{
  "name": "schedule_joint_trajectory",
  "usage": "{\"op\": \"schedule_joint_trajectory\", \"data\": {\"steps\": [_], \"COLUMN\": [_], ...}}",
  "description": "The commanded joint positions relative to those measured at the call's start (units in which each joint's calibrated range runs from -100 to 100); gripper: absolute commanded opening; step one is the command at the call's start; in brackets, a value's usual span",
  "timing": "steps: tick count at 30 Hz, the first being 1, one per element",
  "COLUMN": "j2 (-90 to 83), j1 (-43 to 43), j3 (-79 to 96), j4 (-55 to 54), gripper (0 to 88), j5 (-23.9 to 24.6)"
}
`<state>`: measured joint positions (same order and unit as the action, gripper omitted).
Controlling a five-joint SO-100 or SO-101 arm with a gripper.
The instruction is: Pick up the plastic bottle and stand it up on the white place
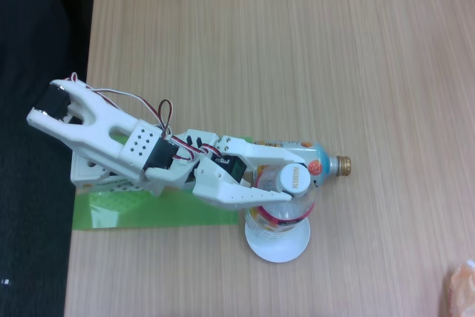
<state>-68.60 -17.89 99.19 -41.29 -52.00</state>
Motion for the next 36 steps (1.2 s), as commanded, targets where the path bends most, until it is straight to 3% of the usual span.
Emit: {"op": "schedule_joint_trajectory", "data": {"steps": [1,18,36], "j2": [0.1,18.2,19.1], "j1": [0.0,-0.4,-2.6], "j3": [0.3,-8.2,-9.0], "j4": [0.1,-10.7,-11.4], "gripper": [12.9,12.9,12.9], "j5": [0.1,0.2,-0.3]}}
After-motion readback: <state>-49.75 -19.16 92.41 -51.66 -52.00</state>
